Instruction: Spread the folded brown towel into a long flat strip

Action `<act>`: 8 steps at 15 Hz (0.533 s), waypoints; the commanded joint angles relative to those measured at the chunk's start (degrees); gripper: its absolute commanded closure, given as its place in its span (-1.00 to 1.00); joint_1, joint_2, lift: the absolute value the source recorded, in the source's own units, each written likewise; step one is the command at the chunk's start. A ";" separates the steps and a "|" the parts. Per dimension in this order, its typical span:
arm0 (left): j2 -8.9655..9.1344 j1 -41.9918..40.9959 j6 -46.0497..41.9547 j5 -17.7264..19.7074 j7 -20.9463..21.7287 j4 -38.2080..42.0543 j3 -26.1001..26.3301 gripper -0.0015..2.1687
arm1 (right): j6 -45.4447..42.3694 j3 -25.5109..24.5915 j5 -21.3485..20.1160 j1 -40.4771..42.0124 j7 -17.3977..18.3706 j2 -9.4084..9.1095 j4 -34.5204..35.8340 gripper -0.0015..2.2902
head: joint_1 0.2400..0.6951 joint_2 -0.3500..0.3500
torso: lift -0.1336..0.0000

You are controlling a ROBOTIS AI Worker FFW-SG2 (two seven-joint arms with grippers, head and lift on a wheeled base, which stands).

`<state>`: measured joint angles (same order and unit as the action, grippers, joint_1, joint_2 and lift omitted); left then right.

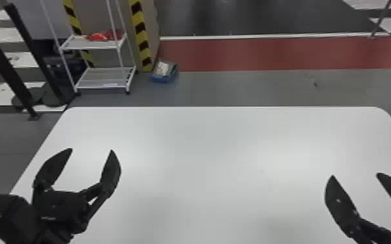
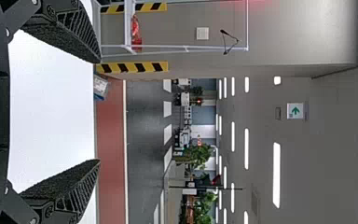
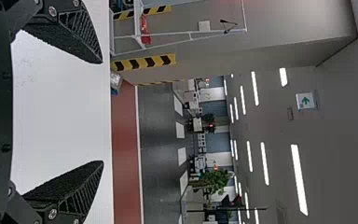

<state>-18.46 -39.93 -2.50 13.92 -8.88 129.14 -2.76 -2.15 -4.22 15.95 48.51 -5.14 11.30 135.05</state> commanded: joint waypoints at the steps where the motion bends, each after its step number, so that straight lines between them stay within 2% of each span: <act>1: 0.00 -0.14 0.00 -0.03 0.00 0.41 -0.05 -0.87 | 0.00 0.00 0.13 0.00 0.05 0.13 0.04 -0.89 | 1.00 0.20 | -0.87; 8: 0.27 -0.14 0.00 -0.29 -0.09 0.32 0.04 -0.87 | 0.53 -0.18 0.66 -0.09 0.05 0.31 -0.05 -0.89 | 1.00 0.20 | -0.87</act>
<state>-18.23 -40.13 -2.48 13.62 -8.96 129.54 -2.78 -1.93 -4.32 16.42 48.36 -5.09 11.60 135.02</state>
